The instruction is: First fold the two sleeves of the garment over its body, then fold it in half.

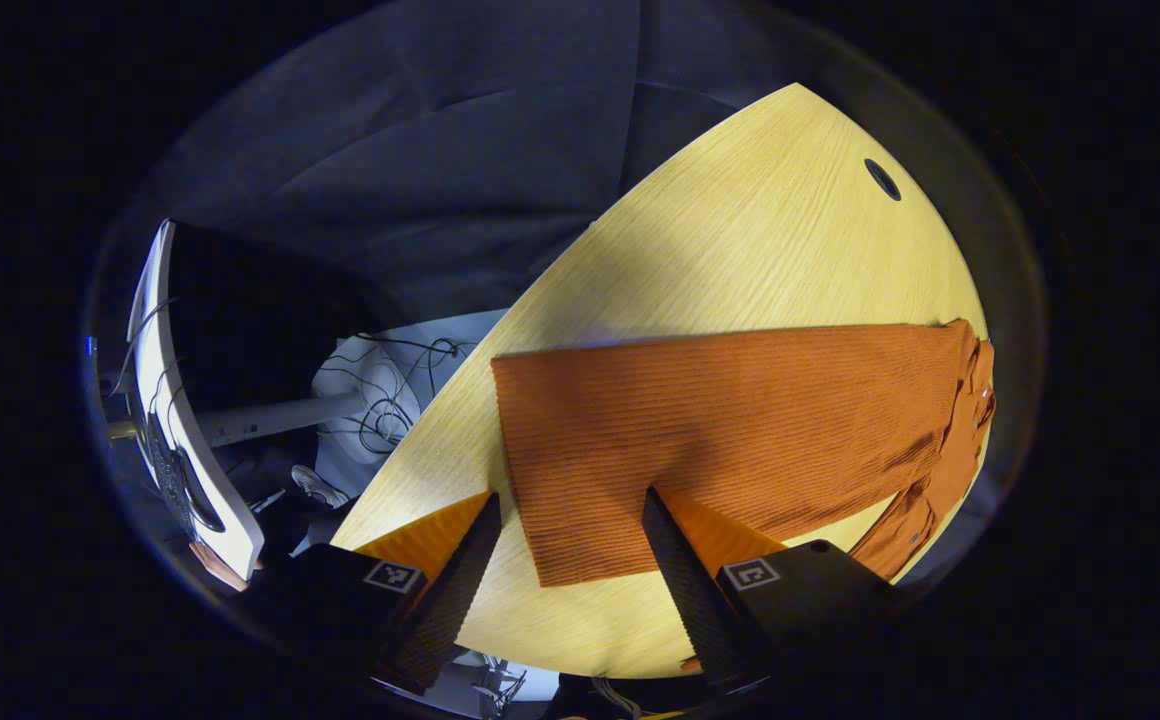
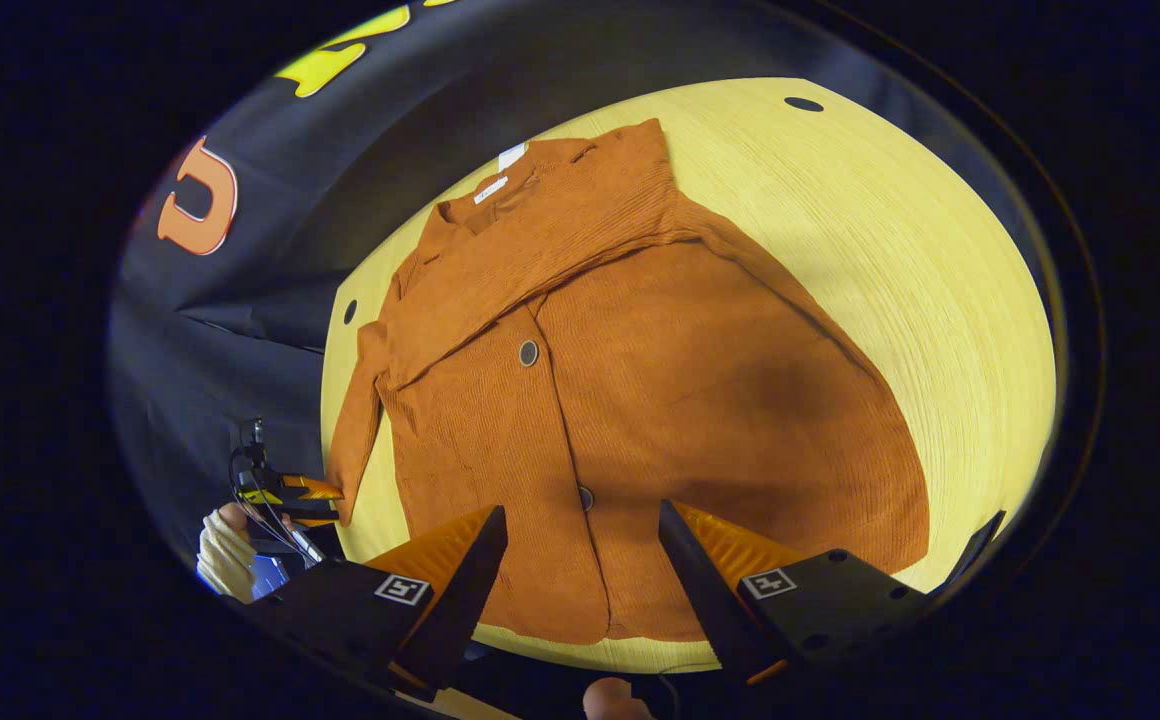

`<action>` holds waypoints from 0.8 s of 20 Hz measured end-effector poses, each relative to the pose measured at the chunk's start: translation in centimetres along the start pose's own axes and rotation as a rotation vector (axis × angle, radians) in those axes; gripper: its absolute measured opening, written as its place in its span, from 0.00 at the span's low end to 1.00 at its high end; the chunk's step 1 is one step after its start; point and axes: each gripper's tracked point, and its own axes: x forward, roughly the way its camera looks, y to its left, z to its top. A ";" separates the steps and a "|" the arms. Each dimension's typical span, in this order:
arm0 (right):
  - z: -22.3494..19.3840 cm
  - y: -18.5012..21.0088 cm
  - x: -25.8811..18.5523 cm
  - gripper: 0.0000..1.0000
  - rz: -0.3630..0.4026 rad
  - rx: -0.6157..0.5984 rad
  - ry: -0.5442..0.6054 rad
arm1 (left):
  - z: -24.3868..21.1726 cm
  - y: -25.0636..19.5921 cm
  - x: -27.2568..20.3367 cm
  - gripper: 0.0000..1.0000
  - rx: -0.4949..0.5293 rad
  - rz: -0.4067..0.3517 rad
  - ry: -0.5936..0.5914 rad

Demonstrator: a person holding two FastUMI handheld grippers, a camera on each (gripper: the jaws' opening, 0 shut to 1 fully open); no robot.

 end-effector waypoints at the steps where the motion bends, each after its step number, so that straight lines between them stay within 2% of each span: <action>1: -0.1 -0.3 -0.1 0.97 0.000 -0.003 0.002 | 0.1 -0.2 0.0 0.93 0.003 0.000 -0.001; 2: -0.5 -0.4 -0.1 0.97 -0.002 -0.008 0.008 | 0.0 -0.5 -0.1 0.86 0.000 0.001 -0.008; 3: -0.6 -0.6 -0.2 0.97 -0.003 -0.011 0.013 | 0.0 -0.7 -0.1 0.89 0.002 -0.001 -0.015; 4: -0.8 -0.8 -0.3 0.97 -0.004 -0.016 0.018 | 0.1 -1.0 -0.1 0.77 0.001 -0.001 -0.024; 5: -1.0 -1.0 -0.4 0.97 -0.006 -0.024 0.023 | 0.0 -1.4 0.4 0.73 0.001 -0.003 -0.030; 10: -1.2 -1.7 -1.2 0.97 -0.031 -0.077 0.039 | 0.0 -3.3 -0.1 0.12 -0.019 -0.027 -0.043; 12: -0.8 -2.0 -1.4 0.97 -0.037 -0.101 0.032 | -0.2 -3.3 0.0 0.06 -0.013 -0.020 -0.038; 14: -0.5 -2.5 -1.7 0.97 -0.042 -0.106 0.028 | -1.0 -4.5 -0.5 0.03 -0.002 -0.052 -0.035; 16: -0.6 -3.1 -2.0 0.97 -0.040 -0.105 0.028 | -0.9 -5.6 -1.6 0.03 0.031 -0.049 -0.060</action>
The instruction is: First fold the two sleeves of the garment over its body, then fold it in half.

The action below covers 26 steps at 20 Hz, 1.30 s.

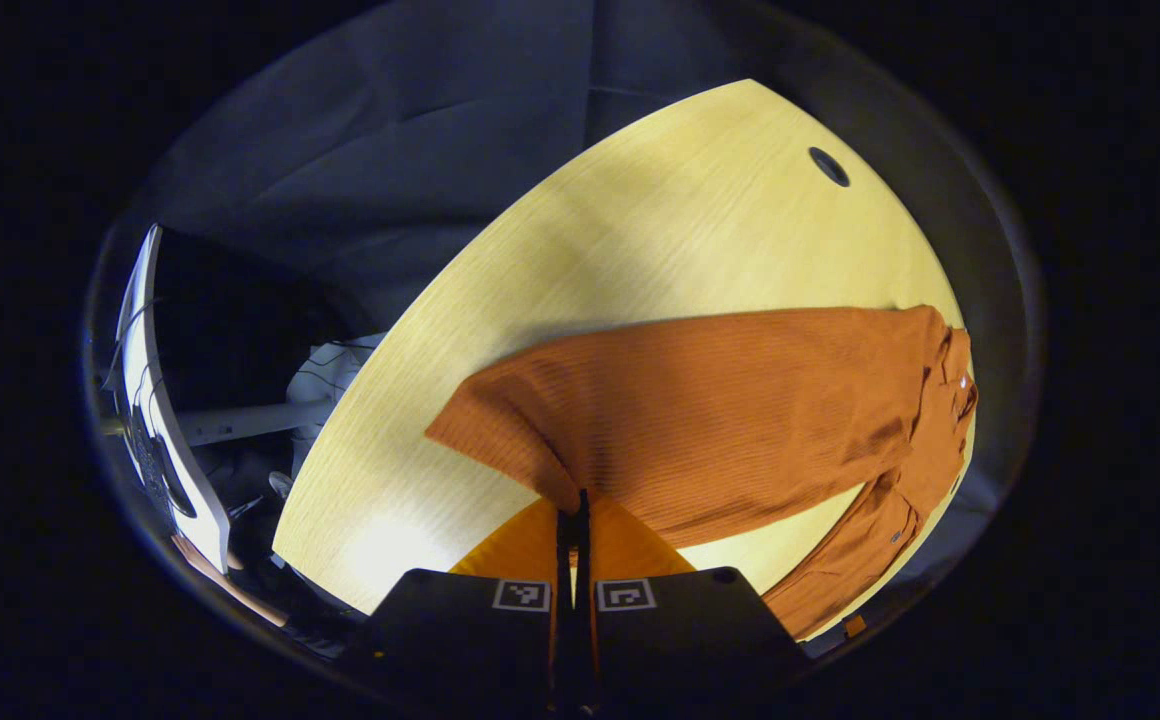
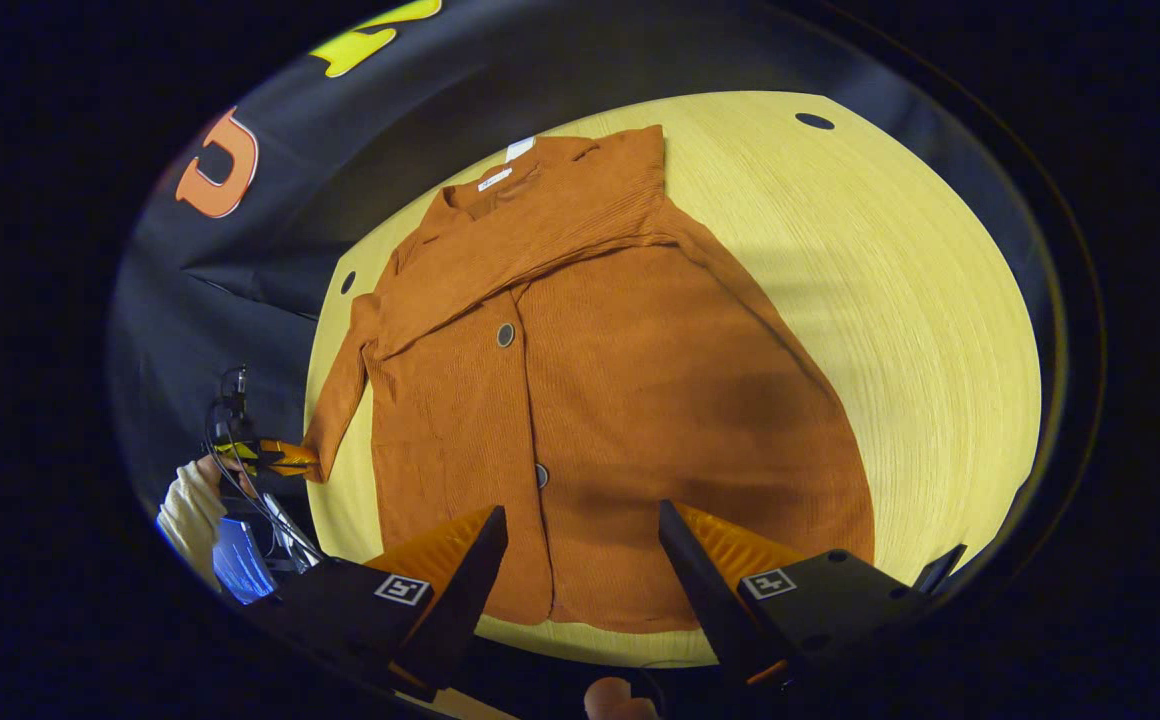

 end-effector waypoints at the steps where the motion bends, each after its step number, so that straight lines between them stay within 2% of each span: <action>1: -0.1 -0.8 -0.2 0.97 -0.014 -0.005 -0.003 | 0.2 -0.8 -0.7 0.03 0.023 0.004 -0.016; 2: -0.4 -2.0 -0.2 0.97 -0.051 -0.011 -0.003 | 0.3 -2.2 -1.6 0.03 0.048 -0.003 -0.030; 4: -1.0 -3.6 -0.2 0.96 -0.071 -0.011 0.006 | 0.8 -5.1 -3.4 0.03 0.089 -0.001 -0.058; 7: -2.4 -5.1 -0.3 0.97 -0.062 -0.001 0.035 | 0.9 -9.4 -6.1 0.03 0.162 0.004 -0.086; 8: -2.7 -5.5 -0.4 0.93 -0.060 -0.007 0.035 | 1.2 -11.1 -6.6 0.03 0.190 -0.001 -0.098; 10: -3.0 -6.3 -0.8 0.97 -0.048 -0.011 0.026 | 1.3 -14.2 -7.5 0.03 0.238 -0.005 -0.122; 11: -2.9 -6.6 -1.0 0.93 -0.042 -0.009 0.020 | 1.3 -16.1 -7.9 0.03 0.250 -0.017 -0.123; 12: -2.9 -7.0 -1.1 0.96 -0.038 -0.006 0.011 | 1.0 -18.7 -8.2 0.03 0.269 -0.042 -0.121; 16: -2.1 -8.3 -1.1 0.96 -0.024 -0.002 -0.011 | -1.6 -27.4 -8.6 0.03 0.412 -0.077 -0.095; 17: -1.9 -8.6 -1.1 0.97 -0.019 0.010 -0.014 | -2.2 -29.5 -8.6 0.00 0.432 -0.083 -0.095; 21: -2.3 -11.0 -0.9 0.97 -0.038 0.028 0.005 | -5.2 -38.6 -9.0 0.03 0.524 -0.141 -0.080; 23: -2.5 -12.2 -0.8 0.93 -0.045 0.035 0.013 | -6.8 -42.4 -8.8 0.00 0.615 -0.134 -0.074; 24: -2.7 -12.5 -0.9 0.97 -0.041 0.041 0.016 | -7.5 -44.1 -8.5 0.03 0.649 -0.127 -0.071; 26: -2.9 -13.2 -1.1 0.97 -0.039 0.052 0.017 | -9.3 -47.4 -7.8 0.03 0.683 -0.132 -0.051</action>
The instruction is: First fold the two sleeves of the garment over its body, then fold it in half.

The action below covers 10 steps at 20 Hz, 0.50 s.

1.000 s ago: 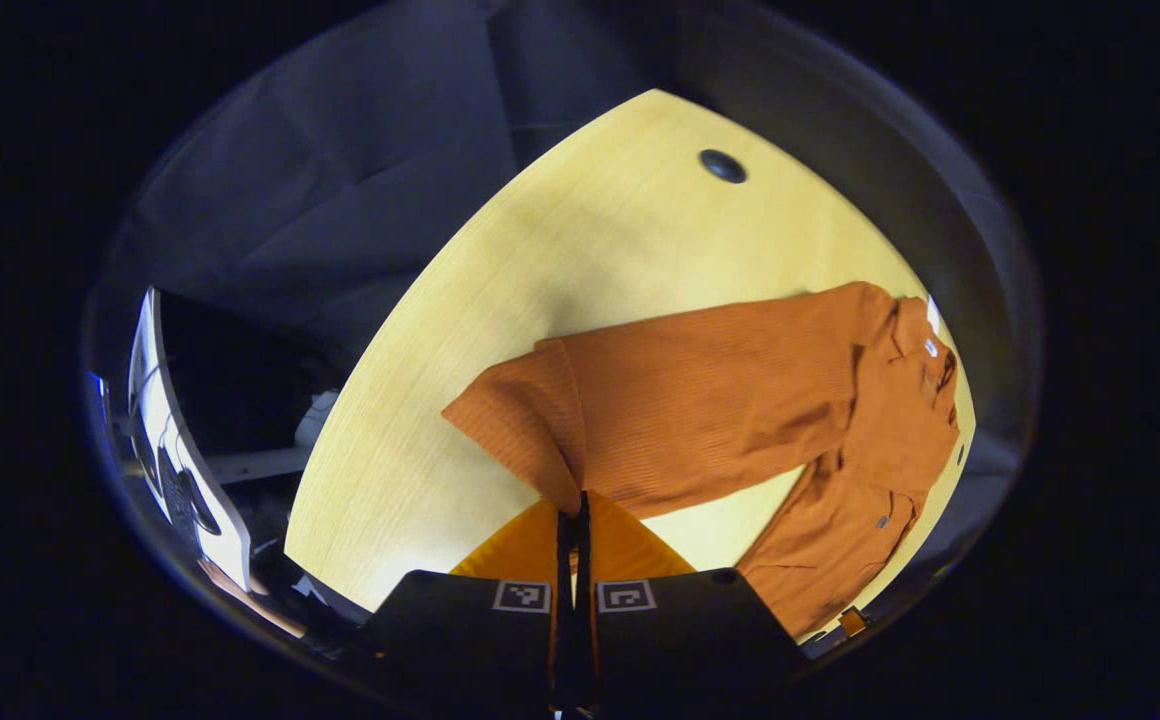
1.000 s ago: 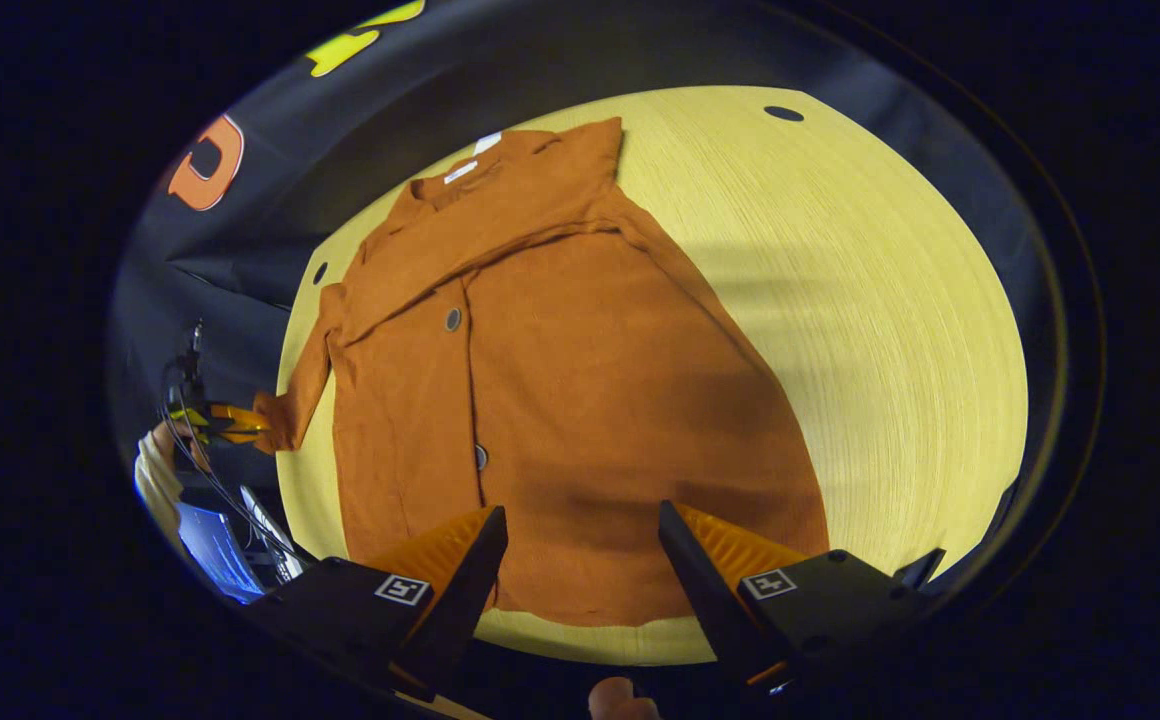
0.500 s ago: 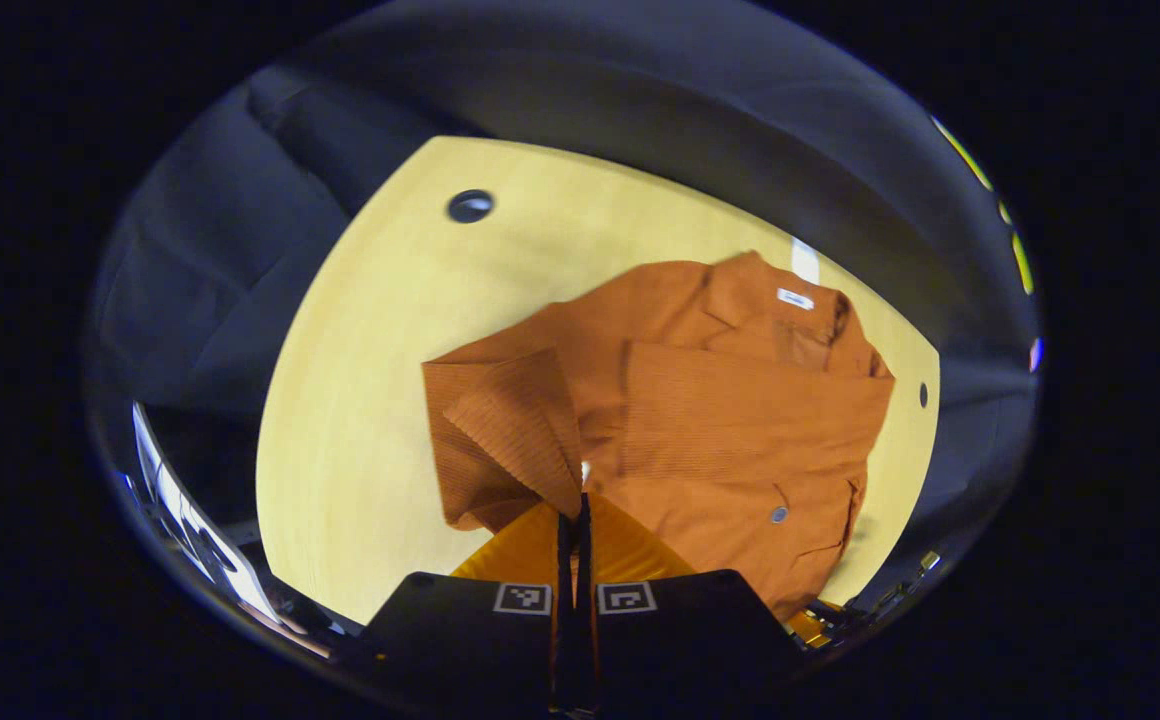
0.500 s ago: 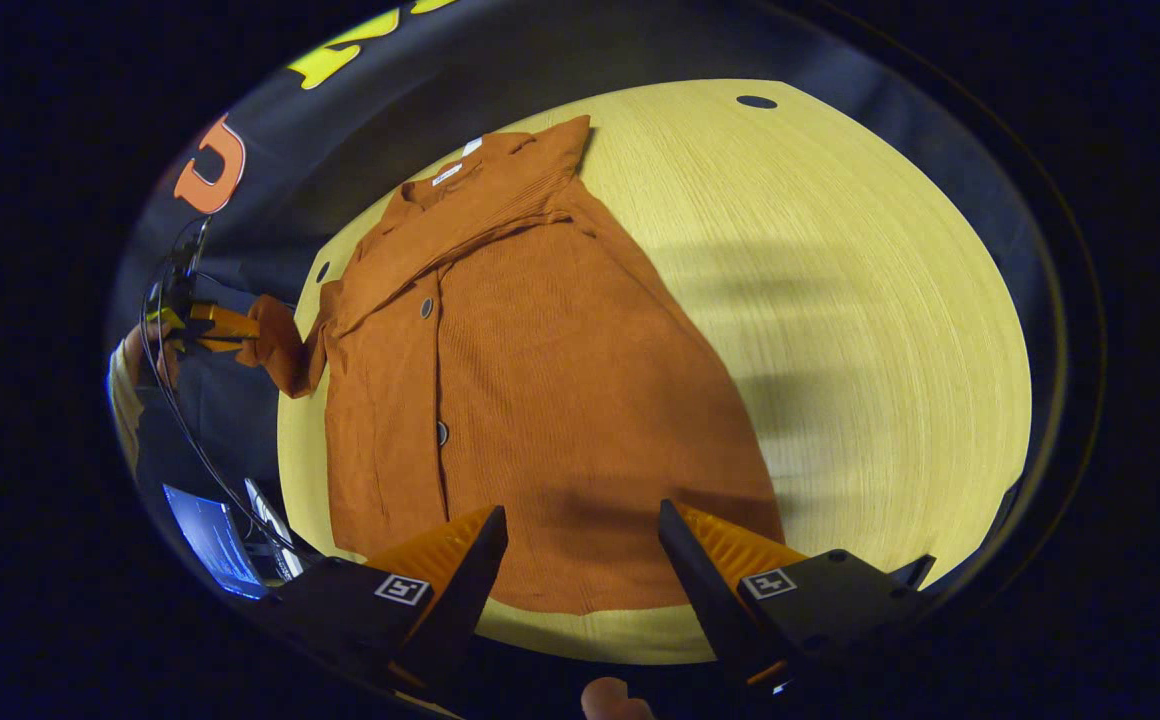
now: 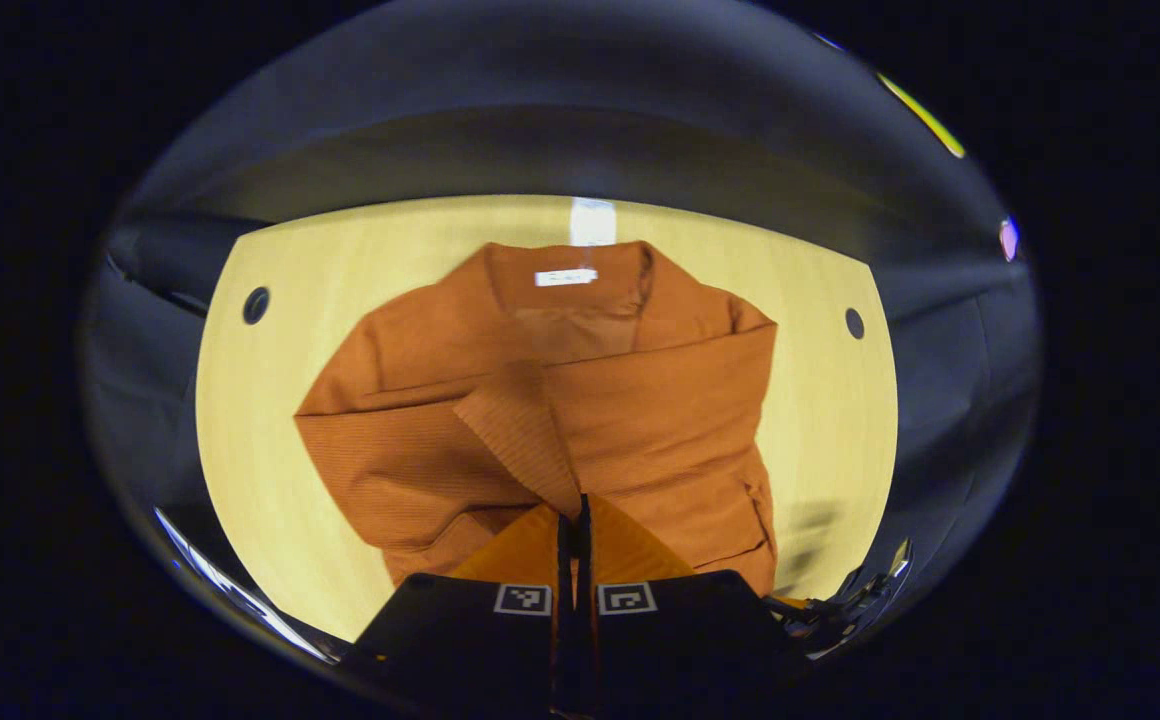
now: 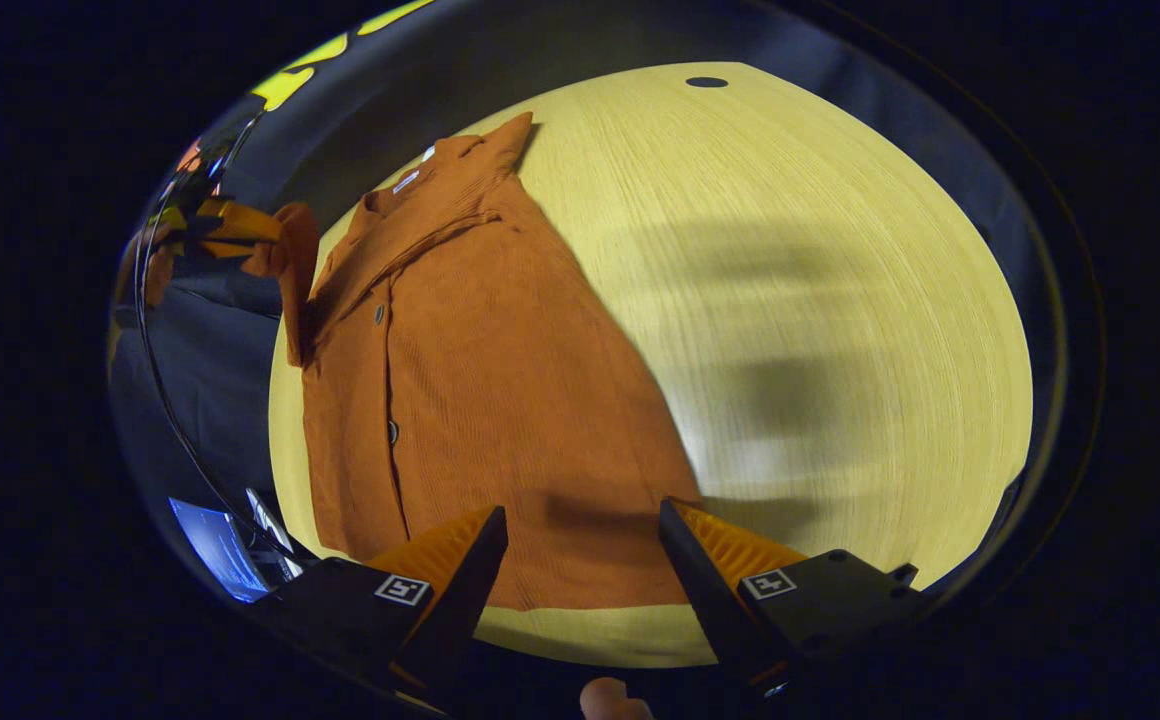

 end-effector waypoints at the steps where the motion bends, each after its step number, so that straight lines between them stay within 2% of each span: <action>1: -0.1 -0.2 -0.1 0.97 0.002 0.004 0.001 | 0.4 -1.8 0.5 0.03 0.017 -0.004 0.004; 4: -0.6 -0.7 -0.6 0.97 0.009 0.007 0.001 | 0.4 -7.1 2.7 0.03 0.089 -0.042 0.022; 5: -0.9 -0.7 -0.9 0.97 0.013 0.012 0.000 | 0.4 -8.2 3.8 0.03 0.108 -0.032 0.029; 9: -1.9 -1.1 -2.2 0.97 0.021 -0.004 -0.009 | -0.8 -10.2 7.5 0.03 0.104 0.003 0.096; 10: -2.1 -1.3 -2.4 0.97 0.023 0.001 -0.010 | -1.0 -10.2 7.8 0.00 0.098 0.007 0.106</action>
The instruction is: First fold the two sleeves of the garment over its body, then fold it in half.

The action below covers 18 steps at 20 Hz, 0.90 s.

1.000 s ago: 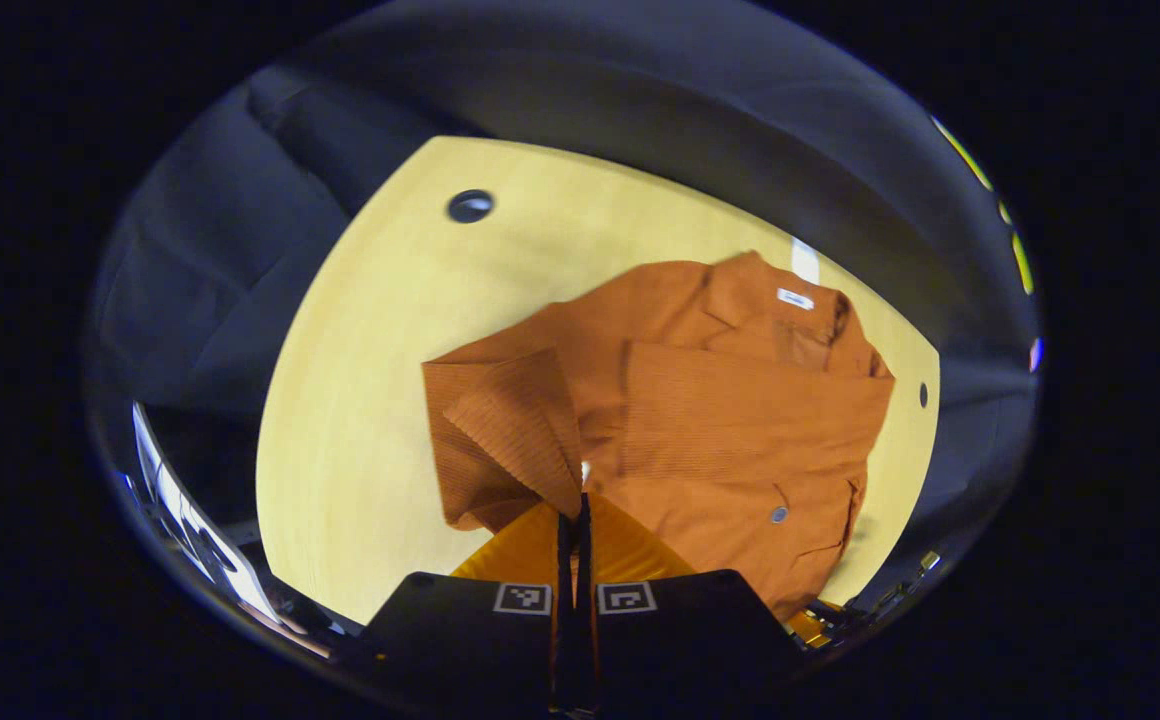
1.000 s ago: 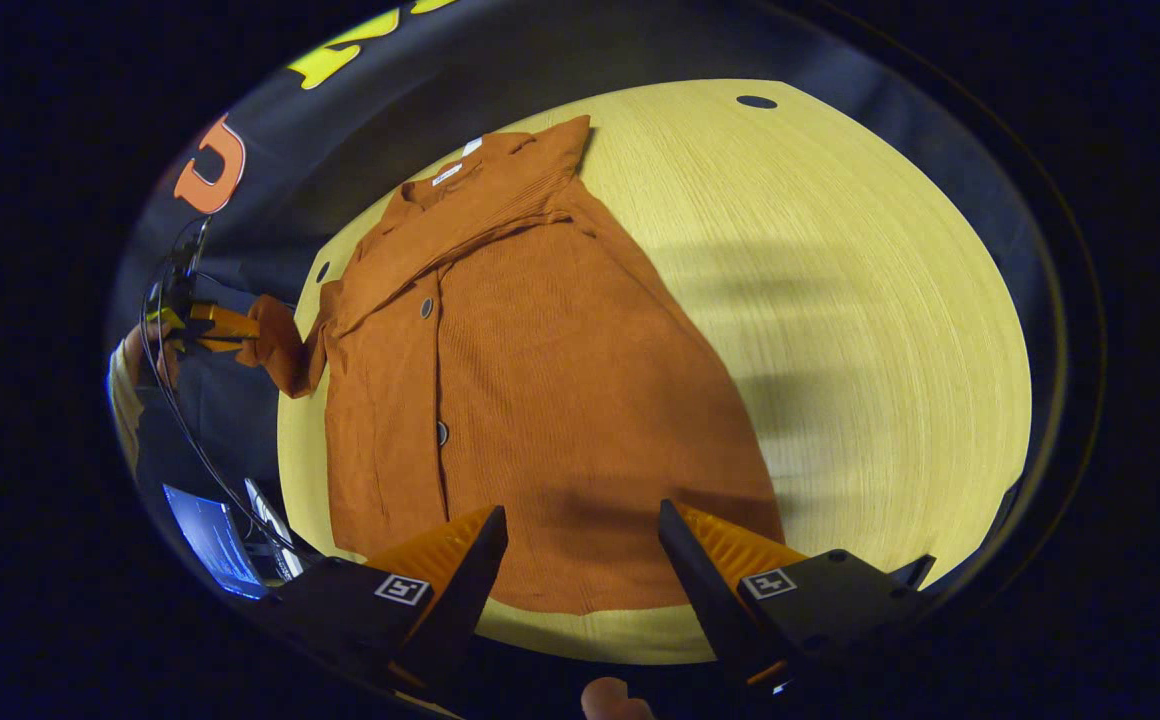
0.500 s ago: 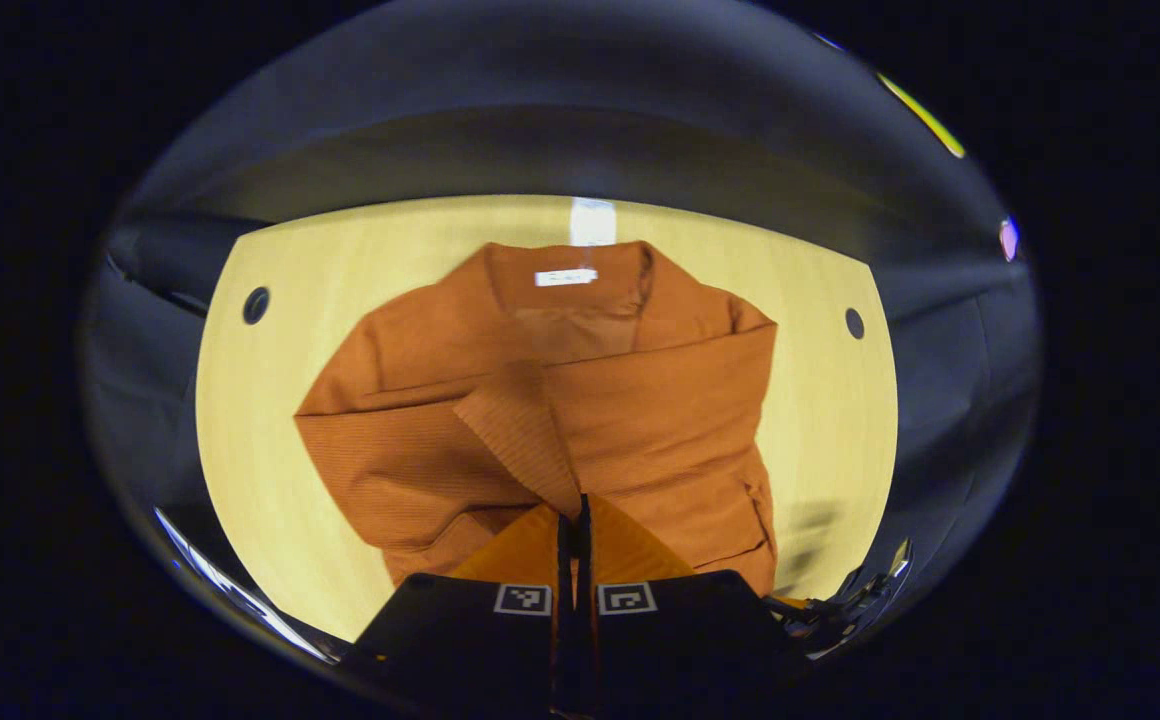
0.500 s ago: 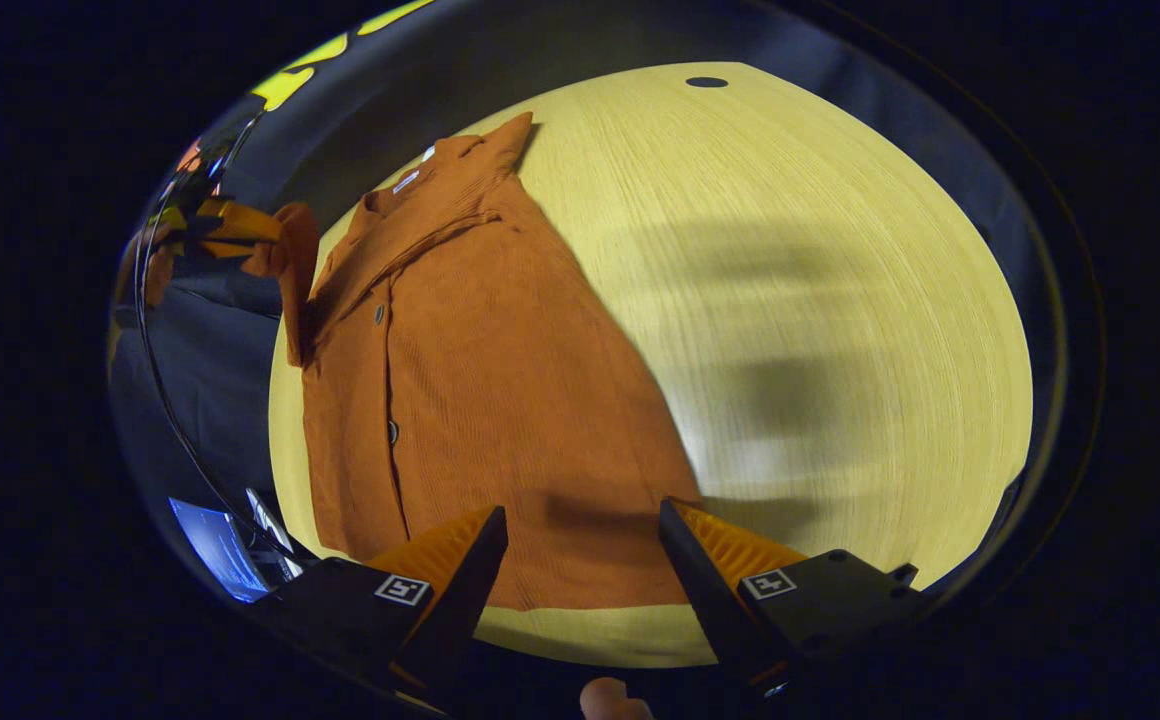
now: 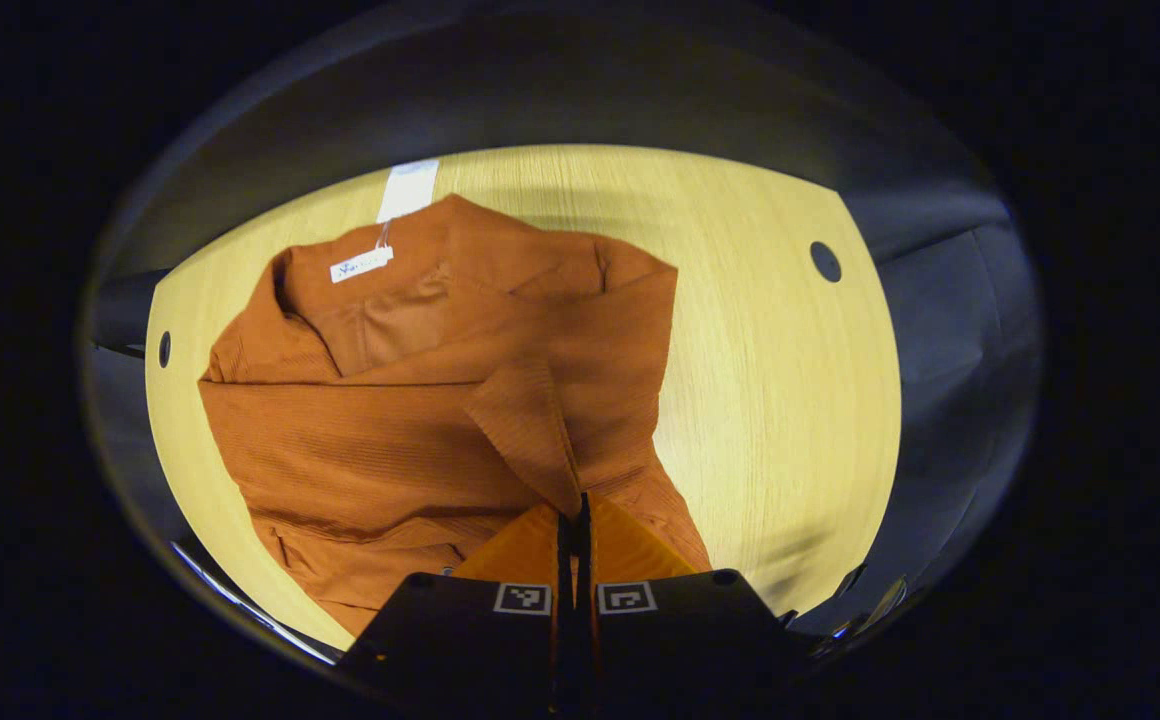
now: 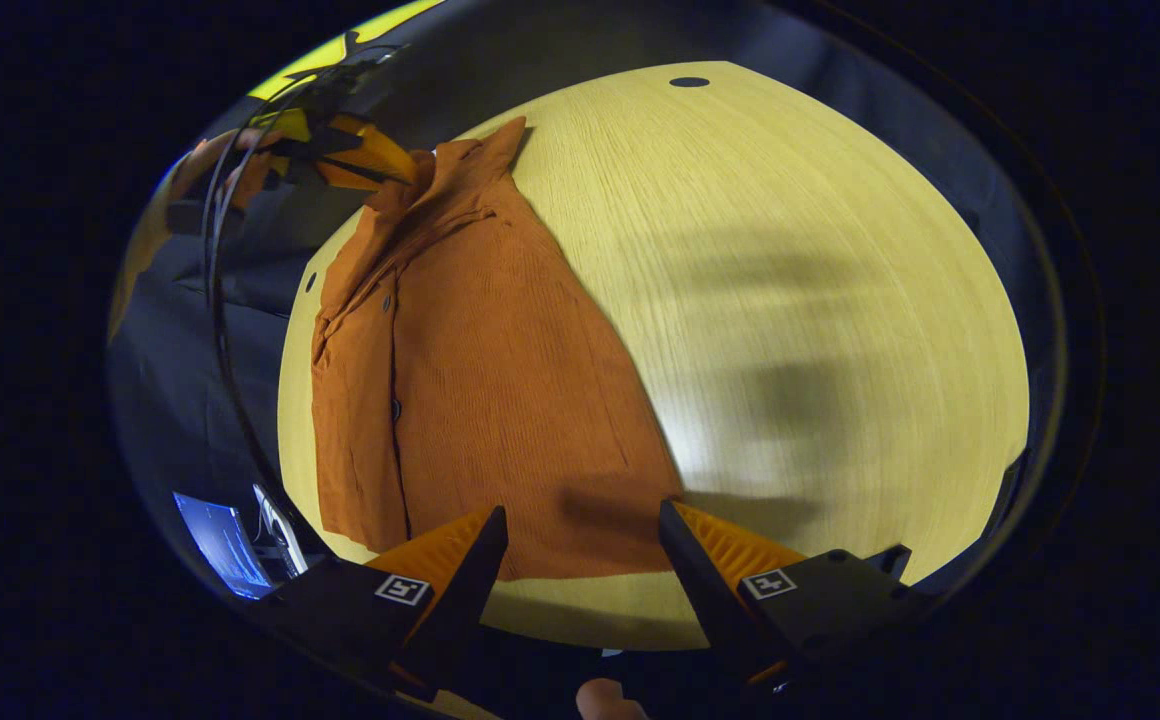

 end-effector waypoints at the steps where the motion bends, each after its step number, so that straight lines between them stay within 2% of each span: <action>1: -0.1 -0.4 -0.1 0.97 0.000 0.009 0.001 | 0.1 -0.1 0.3 0.03 -0.006 0.002 -0.005; 4: -0.2 -1.7 -0.4 0.96 -0.005 0.054 0.000 | 0.2 -0.5 1.0 0.03 -0.015 -0.001 -0.011; 5: 0.0 -2.1 -0.4 0.93 -0.009 0.064 -0.003 | 0.1 -0.6 0.9 0.03 -0.014 -0.004 -0.009; 6: 0.0 -2.5 -0.5 0.96 -0.012 0.069 -0.006 | 0.2 -0.6 0.9 0.04 -0.014 -0.008 -0.012; 7: 0.0 -2.8 -0.5 0.96 -0.016 0.074 -0.007 | 0.3 -0.4 0.9 0.10 -0.019 -0.008 -0.017; 8: -0.1 -2.9 -0.5 0.96 -0.020 0.078 -0.005 | 0.4 -0.6 0.8 0.04 -0.024 -0.010 -0.019; 9: -0.3 -3.1 -0.5 0.96 -0.020 0.080 -0.003 | 0.3 -1.0 0.9 0.05 -0.031 -0.027 -0.022; 11: -0.3 -3.1 -0.6 0.97 -0.022 0.074 -0.005 | -0.3 -1.5 0.7 0.11 -0.033 -0.045 -0.004; 15: -1.4 -2.9 -0.5 0.96 -0.021 0.056 0.008 | -0.3 -2.6 -0.1 0.39 -0.024 -0.071 -0.033; 18: -1.5 -2.6 -0.5 0.96 -0.020 0.047 0.012 | -1.1 -2.3 -1.1 0.96 -0.045 -0.063 -0.030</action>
